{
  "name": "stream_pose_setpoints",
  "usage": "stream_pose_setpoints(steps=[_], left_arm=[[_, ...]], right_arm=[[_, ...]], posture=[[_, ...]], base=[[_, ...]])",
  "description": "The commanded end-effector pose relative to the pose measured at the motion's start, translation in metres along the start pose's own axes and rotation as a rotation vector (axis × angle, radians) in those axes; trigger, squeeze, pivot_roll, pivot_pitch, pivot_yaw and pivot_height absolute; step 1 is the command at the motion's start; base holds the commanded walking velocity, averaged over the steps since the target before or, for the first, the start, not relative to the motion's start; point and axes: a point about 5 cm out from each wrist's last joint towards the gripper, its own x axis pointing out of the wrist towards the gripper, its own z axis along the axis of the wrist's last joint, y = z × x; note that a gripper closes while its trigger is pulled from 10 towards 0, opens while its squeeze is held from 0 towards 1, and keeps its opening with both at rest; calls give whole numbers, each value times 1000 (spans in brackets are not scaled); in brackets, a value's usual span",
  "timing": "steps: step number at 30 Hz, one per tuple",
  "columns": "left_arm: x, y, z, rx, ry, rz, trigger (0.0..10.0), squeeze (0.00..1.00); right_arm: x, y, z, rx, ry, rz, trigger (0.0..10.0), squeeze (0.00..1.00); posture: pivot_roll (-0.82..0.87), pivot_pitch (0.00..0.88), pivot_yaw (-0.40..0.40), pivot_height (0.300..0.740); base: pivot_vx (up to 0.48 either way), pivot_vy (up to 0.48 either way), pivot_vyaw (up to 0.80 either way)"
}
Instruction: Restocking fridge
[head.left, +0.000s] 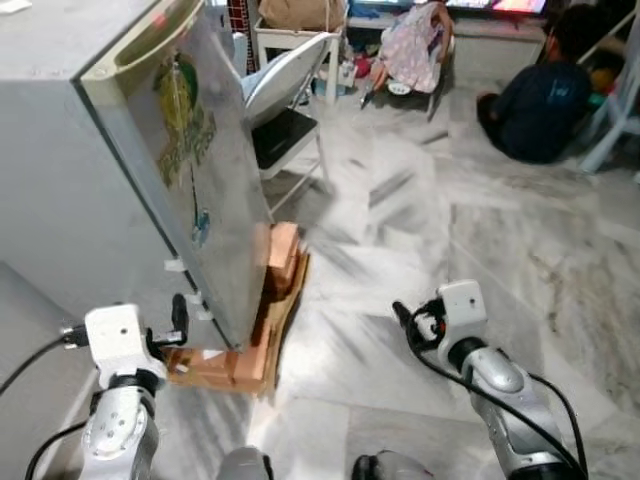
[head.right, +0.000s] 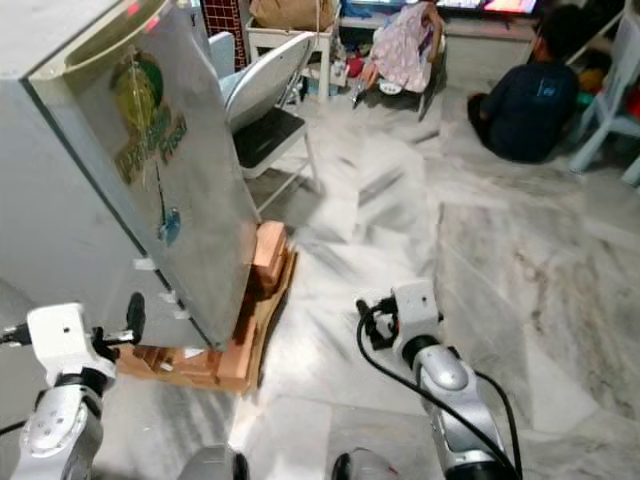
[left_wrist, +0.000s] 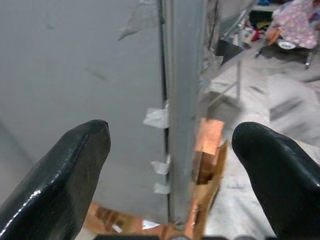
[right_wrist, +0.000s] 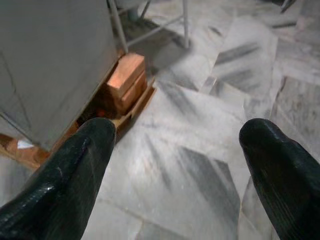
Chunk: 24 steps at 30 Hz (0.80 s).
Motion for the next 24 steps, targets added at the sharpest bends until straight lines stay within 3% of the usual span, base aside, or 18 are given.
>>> stream_pose_setpoints(steps=[1, 14, 16, 20, 21, 24], left_arm=[[-1, 2, -2, 12, 10, 5, 10000, 0], [0, -1, -7, 7, 32, -5, 10000, 0], [15, -3, -5, 2, 27, -14, 10000, 0], [21, -2, -3, -2, 20, -20, 10000, 0], [38, 1, 1, -6, 7, -27, 10000, 0], [49, 4, 5, -7, -3, -20, 10000, 0]], right_arm=[[-2, -1, 1, -9, -2, 2, 10000, 0], [-2, 2, 4, -11, -12, 8, 10000, 0], [-2, 5, 6, -5, -3, 27, 10000, 0], [-3, 6, 6, -1, -3, 35, 10000, 0], [-5, 5, 8, 1, -3, 34, 10000, 0], [-6, 5, 9, -1, 1, 30, 10000, 0]], posture=[[-16, 119, -6, 740], [-17, 125, -6, 740], [-25, 132, -12, 740], [-33, 136, -14, 740], [-45, 147, -15, 740], [-47, 149, -15, 740]], base=[[0, 0, 0], [0, 0, 0], [0, 0, 0], [0, 0, 0], [0, 0, 0], [0, 0, 0]])
